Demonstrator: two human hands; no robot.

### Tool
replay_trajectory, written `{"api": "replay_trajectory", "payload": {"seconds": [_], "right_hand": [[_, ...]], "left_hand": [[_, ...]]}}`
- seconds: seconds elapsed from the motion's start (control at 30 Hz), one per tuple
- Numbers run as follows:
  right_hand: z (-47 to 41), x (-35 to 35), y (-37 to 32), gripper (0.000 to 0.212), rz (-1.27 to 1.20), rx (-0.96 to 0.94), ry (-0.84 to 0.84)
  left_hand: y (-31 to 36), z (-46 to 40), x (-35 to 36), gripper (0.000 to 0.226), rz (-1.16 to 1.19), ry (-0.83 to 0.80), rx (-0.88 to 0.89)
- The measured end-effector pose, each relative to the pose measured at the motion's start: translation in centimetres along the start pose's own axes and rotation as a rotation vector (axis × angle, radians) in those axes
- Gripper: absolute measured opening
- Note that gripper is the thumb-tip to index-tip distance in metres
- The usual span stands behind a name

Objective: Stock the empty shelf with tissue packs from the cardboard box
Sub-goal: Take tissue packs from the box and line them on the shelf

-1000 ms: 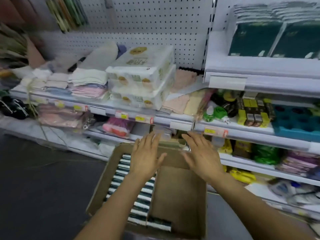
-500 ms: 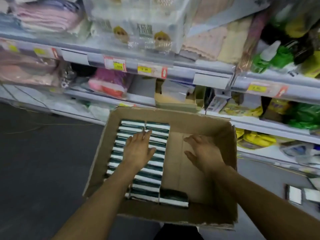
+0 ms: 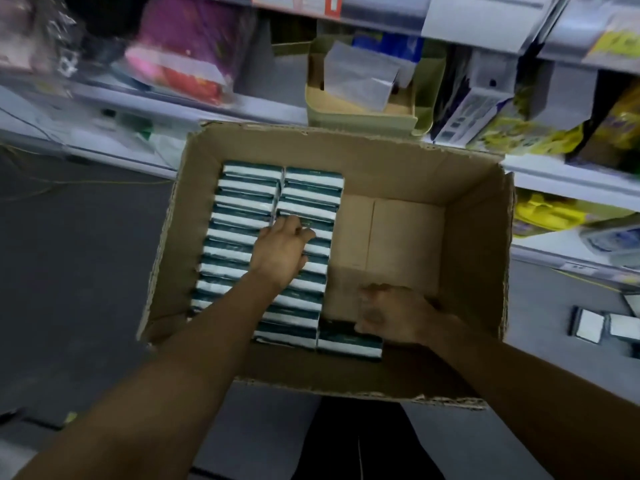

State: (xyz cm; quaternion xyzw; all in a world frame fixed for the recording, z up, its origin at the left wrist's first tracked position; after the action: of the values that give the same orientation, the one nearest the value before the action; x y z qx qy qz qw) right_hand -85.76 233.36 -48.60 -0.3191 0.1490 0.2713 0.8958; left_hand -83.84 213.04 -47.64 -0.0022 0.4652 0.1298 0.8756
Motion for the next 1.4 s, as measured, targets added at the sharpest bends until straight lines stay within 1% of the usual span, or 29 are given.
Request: {"api": "replay_trajectory", "payload": {"seconds": [0.1,0.17,0.23,0.3,0.4,0.47,0.53,0.6,0.67,0.73,0.8,0.87,0.93,1.0,1.07,1.1,1.13,1.2,1.27,1.33,1.4], "right_hand": [[-0.6,2.9,-0.1,0.046,-0.026,-0.05,-0.176],[-0.9,3.9,-0.1,0.043,0.028,-0.036,-0.211],[-1.2,4.2,-0.2,0.035,0.078,-0.04,-0.186],[-1.4,4.4,-0.5,0.033,0.131,-0.049,-0.163],[-1.7,4.7,-0.7,0.039,0.164,-0.033,-0.159],[-1.9,4.8,-0.6,0.031,0.165,0.0,-0.158],[-1.8,4.3,-0.2,0.025,0.131,0.041,-0.124],[-0.9,3.4,0.1,0.028,0.063,0.075,-0.097],[0.5,2.0,0.8,0.033,-0.023,0.127,-0.055],[2.5,-0.1,1.8,0.035,-0.16,0.181,0.051],[4.7,-2.4,2.6,0.026,-0.353,0.213,0.181],[7.3,-4.6,2.5,0.015,-0.562,0.212,0.303],[9.9,-6.2,2.0,0.014,-0.748,0.213,0.396],[12.6,-7.6,1.4,0.017,-0.86,0.196,0.497],[15.4,-9.0,0.6,0.016,-0.94,0.144,0.613],[16.9,-9.7,0.2,0.016,-0.964,0.116,0.683],[18.4,-10.5,-0.1,0.016,-0.955,0.087,0.768],[21.8,-11.8,-0.5,0.015,-0.811,0.034,0.945],[25.0,-12.6,-0.3,0.02,-0.686,-0.022,1.048],[28.5,-13.0,0.5,0.03,-0.621,-0.091,1.152],[32.4,-13.4,1.1,0.043,-0.501,-0.167,1.284]], "left_hand": [[0.2,0.0,-0.1,0.039,-0.031,0.039,0.018],[0.2,0.0,-0.1,0.035,-0.061,0.06,0.029],[0.0,-0.1,0.0,0.036,-0.072,0.062,0.026],[0.0,-0.6,0.1,0.039,-0.122,0.044,0.018],[0.7,-1.6,0.3,0.04,-0.305,-0.015,0.007],[1.1,-2.2,0.2,0.033,-0.409,-0.032,-0.007],[1.3,-2.5,-0.3,0.023,-0.467,-0.035,-0.01],[1.5,-2.6,-0.7,0.018,-0.501,-0.025,0.009],[2.0,-2.1,-1.3,0.019,-0.483,0.019,0.055],[2.4,-0.9,-3.1,0.026,-0.363,0.09,0.083],[2.4,0.8,-5.6,0.026,-0.151,0.167,0.064],[2.3,2.7,-8.0,0.02,0.131,0.222,0.016],[2.4,4.3,-9.5,0.019,0.459,0.199,-0.048],[3.4,5.9,-10.9,0.019,0.731,0.206,-0.08],[5.0,7.5,-12.5,0.018,0.901,0.257,-0.08],[6.0,8.3,-13.5,0.023,0.972,0.296,-0.055],[7.2,9.0,-14.6,0.034,1.044,0.329,-0.014],[10.3,10.4,-16.8,0.05,1.124,0.341,0.1],[13.6,11.5,-19.2,0.043,1.102,0.347,0.186],[16.9,12.5,-21.6,0.033,1.089,0.358,0.227],[20.4,13.5,-23.7,0.028,1.219,0.332,0.232]]}}
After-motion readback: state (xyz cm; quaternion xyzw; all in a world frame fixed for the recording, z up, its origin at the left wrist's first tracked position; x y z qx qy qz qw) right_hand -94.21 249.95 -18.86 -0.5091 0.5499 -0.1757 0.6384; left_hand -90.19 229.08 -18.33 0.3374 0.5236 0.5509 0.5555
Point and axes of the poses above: each hand's wrist, its own z-axis away from the middle knuckle, its own x-axis out of the palm, y = z × x, the point moved 6 cm from there along -z, towards the middle knuckle, and after that the axes turned 10 degrees about -y, right-handed, at the moved point
